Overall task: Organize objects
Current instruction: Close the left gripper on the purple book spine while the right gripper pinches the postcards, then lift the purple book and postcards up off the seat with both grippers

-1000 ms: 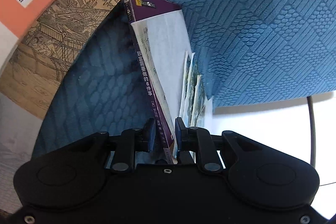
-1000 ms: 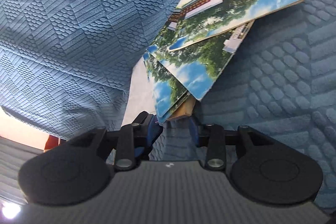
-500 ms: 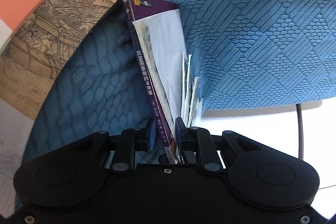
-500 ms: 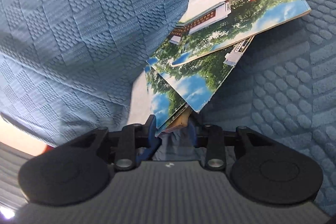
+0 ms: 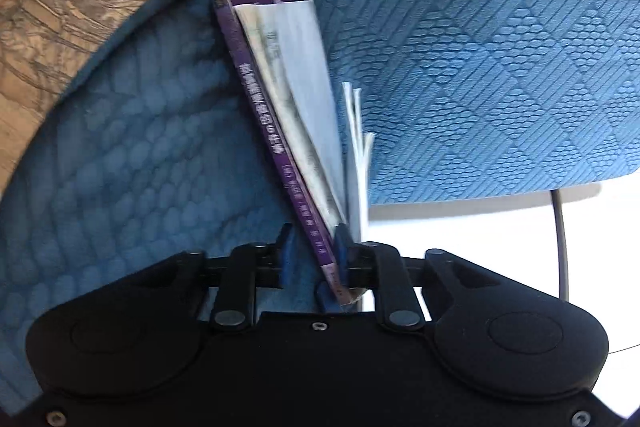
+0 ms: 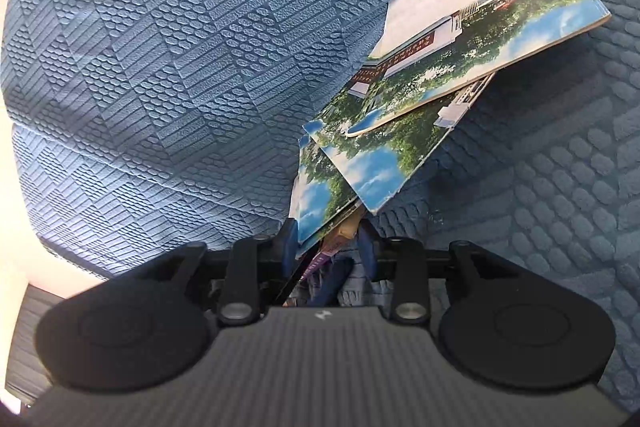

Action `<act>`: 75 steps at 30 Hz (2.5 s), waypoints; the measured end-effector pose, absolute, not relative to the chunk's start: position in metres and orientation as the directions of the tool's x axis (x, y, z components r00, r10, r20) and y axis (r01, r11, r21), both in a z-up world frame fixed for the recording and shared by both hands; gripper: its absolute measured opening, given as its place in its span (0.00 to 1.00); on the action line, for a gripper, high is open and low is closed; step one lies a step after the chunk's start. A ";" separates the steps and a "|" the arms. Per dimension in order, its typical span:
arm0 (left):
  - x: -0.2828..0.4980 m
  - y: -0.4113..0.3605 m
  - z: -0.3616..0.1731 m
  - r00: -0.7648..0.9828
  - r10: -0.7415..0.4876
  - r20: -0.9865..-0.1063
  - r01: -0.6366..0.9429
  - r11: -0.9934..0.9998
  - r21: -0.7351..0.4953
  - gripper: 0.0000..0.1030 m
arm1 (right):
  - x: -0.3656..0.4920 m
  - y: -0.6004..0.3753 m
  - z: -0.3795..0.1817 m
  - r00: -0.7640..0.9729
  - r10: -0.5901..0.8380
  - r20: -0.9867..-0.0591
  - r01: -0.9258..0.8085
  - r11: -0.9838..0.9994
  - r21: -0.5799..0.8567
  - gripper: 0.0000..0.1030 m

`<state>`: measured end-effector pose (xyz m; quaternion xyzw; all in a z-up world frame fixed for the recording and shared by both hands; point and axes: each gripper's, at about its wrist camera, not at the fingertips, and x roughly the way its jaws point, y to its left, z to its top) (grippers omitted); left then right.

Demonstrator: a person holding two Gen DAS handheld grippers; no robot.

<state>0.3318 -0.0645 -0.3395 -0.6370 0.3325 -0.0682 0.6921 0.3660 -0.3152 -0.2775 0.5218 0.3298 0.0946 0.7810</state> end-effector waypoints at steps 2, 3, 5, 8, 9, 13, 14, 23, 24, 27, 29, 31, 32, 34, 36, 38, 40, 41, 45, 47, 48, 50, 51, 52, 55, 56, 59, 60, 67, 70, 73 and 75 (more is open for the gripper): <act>0.332 -0.066 -0.340 0.775 -0.514 -0.367 -0.327 0.171 -0.929 0.12 | 0.366 -0.316 -0.277 0.766 0.492 -0.414 0.197 0.434 0.879 0.35; 0.332 -0.067 -0.340 0.777 -0.512 -0.366 -0.327 0.168 -0.930 0.12 | 0.366 -0.316 -0.276 0.765 0.493 -0.414 0.196 0.433 0.880 0.35; 0.333 -0.067 -0.343 0.777 -0.515 -0.361 -0.328 0.157 -0.931 0.13 | 0.366 -0.316 -0.277 0.763 0.496 -0.414 0.196 0.433 0.880 0.35; 0.337 -0.071 -0.347 0.771 -0.530 -0.352 -0.337 0.128 -0.933 0.15 | 0.366 -0.317 -0.280 0.761 0.501 -0.413 0.201 0.422 0.884 0.35; 0.337 -0.072 -0.348 0.770 -0.535 -0.349 -0.337 0.124 -0.933 0.15 | 0.366 -0.317 -0.281 0.760 0.502 -0.412 0.202 0.420 0.885 0.35; 0.338 -0.076 -0.343 0.772 -0.523 -0.361 -0.336 0.146 -0.930 0.13 | 0.367 -0.318 -0.284 0.763 0.506 -0.403 0.204 0.403 0.892 0.35; 0.336 -0.075 -0.342 0.772 -0.523 -0.362 -0.337 0.146 -0.930 0.12 | 0.367 -0.319 -0.284 0.761 0.509 -0.401 0.207 0.395 0.895 0.35; 0.324 -0.063 -0.317 0.766 -0.499 -0.405 -0.329 0.238 -0.914 0.11 | 0.370 -0.313 -0.282 0.729 0.581 -0.363 0.168 0.362 0.917 0.36; 0.323 -0.060 -0.314 0.765 -0.498 -0.408 -0.327 0.245 -0.913 0.11 | 0.370 -0.310 -0.280 0.722 0.591 -0.359 0.155 0.368 0.917 0.36; 0.318 -0.050 -0.307 0.758 -0.498 -0.421 -0.339 0.250 -0.907 0.11 | 0.371 -0.303 -0.279 0.707 0.615 -0.349 0.138 0.364 0.921 0.36; 0.315 -0.044 -0.303 0.753 -0.496 -0.432 -0.341 0.268 -0.901 0.11 | 0.372 -0.299 -0.279 0.696 0.629 -0.347 0.134 0.361 0.923 0.36; 0.311 -0.038 -0.298 0.746 -0.494 -0.447 -0.349 0.282 -0.894 0.11 | 0.372 -0.294 -0.279 0.685 0.640 -0.348 0.128 0.364 0.923 0.37; 0.310 -0.035 -0.297 0.743 -0.494 -0.452 -0.354 0.283 -0.891 0.11 | 0.371 -0.292 -0.279 0.679 0.648 -0.346 0.126 0.362 0.924 0.37; 0.304 -0.026 -0.297 0.738 -0.499 -0.454 -0.364 0.272 -0.891 0.10 | 0.370 -0.288 -0.280 0.665 0.663 -0.343 0.121 0.358 0.926 0.37; 0.300 -0.020 -0.295 0.731 -0.495 -0.470 -0.367 0.295 -0.882 0.10 | 0.370 -0.282 -0.281 0.647 0.682 -0.342 0.110 0.360 0.926 0.38; 0.297 -0.014 -0.292 0.725 -0.488 -0.486 -0.369 0.320 -0.872 0.10 | 0.370 -0.278 -0.283 0.632 0.698 -0.336 0.105 0.352 0.930 0.39; 0.295 -0.008 -0.289 0.718 -0.486 -0.499 -0.375 0.334 -0.865 0.09 | 0.370 -0.275 -0.285 0.622 0.709 -0.333 0.109 0.343 0.933 0.42; 0.294 -0.006 -0.287 0.715 -0.483 -0.506 -0.378 0.342 -0.860 0.09 | 0.370 -0.274 -0.286 0.618 0.710 -0.337 0.113 0.344 0.932 0.43; 0.287 0.004 -0.279 0.698 -0.452 -0.555 -0.394 0.404 -0.825 0.09 | 0.371 -0.271 -0.291 0.604 0.698 -0.385 0.145 0.378 0.914 0.45; 0.284 0.010 -0.275 0.697 -0.444 -0.564 -0.396 0.418 -0.818 0.08 | 0.373 -0.272 -0.294 0.603 0.690 -0.400 0.167 0.381 0.909 0.45; 0.282 0.014 -0.274 0.697 -0.441 -0.565 -0.396 0.421 -0.816 0.08 | 0.374 -0.272 -0.296 0.602 0.689 -0.405 0.176 0.380 0.908 0.45; 0.277 0.023 -0.270 0.701 -0.433 -0.567 -0.397 0.423 -0.814 0.08 | 0.375 -0.272 -0.298 0.599 0.684 -0.416 0.180 0.391 0.903 0.45; 0.275 0.026 -0.269 0.702 -0.431 -0.567 -0.399 0.422 -0.814 0.08 | 0.376 -0.271 -0.298 0.601 0.676 -0.426 0.177 0.406 0.896 0.47; 0.272 0.030 -0.267 0.699 -0.431 -0.570 -0.400 0.425 -0.812 0.08 | 0.376 -0.271 -0.300 0.604 0.669 -0.432 0.179 0.414 0.892 0.47; 0.267 0.038 -0.266 0.692 -0.438 -0.574 -0.398 0.433 -0.809 0.08 | 0.378 -0.269 -0.306 0.611 0.659 -0.438 0.199 0.409 0.891 0.47; 0.265 0.041 -0.267 0.690 -0.439 -0.575 -0.399 0.432 -0.809 0.08 | 0.378 -0.267 -0.307 0.613 0.654 -0.443 0.199 0.416 0.888 0.46; 0.257 0.052 -0.271 0.703 -0.434 -0.563 -0.406 0.405 -0.819 0.09 | 0.378 -0.262 -0.301 0.620 0.647 -0.444 0.177 0.436 0.882 0.35; 0.253 0.055 -0.273 0.716 -0.433 -0.548 -0.403 0.385 -0.831 0.09 | 0.377 -0.262 -0.299 0.625 0.649 -0.435 0.171 0.430 0.887 0.32; 0.246 0.082 -0.285 0.773 -0.465 -0.431 -0.360 0.238 -0.902 0.34 | 0.369 -0.262 -0.294 0.660 0.679 -0.321 0.147 0.302 0.942 0.23; 0.249 0.082 -0.288 0.751 -0.476 -0.458 -0.376 0.262 -0.889 0.43 | 0.366 -0.254 -0.290 0.660 0.684 -0.311 0.132 0.303 0.944 0.21; 0.250 0.081 -0.296 0.733 -0.517 -0.442 -0.375 0.236 -0.897 0.43 | 0.360 -0.244 -0.281 0.647 0.704 -0.294 0.090 0.312 0.946 0.21; 0.250 0.080 -0.303 0.732 -0.538 -0.418 -0.373 0.196 -0.907 0.40 | 0.356 -0.235 -0.279 0.636 0.717 -0.284 0.070 0.313 0.947 0.21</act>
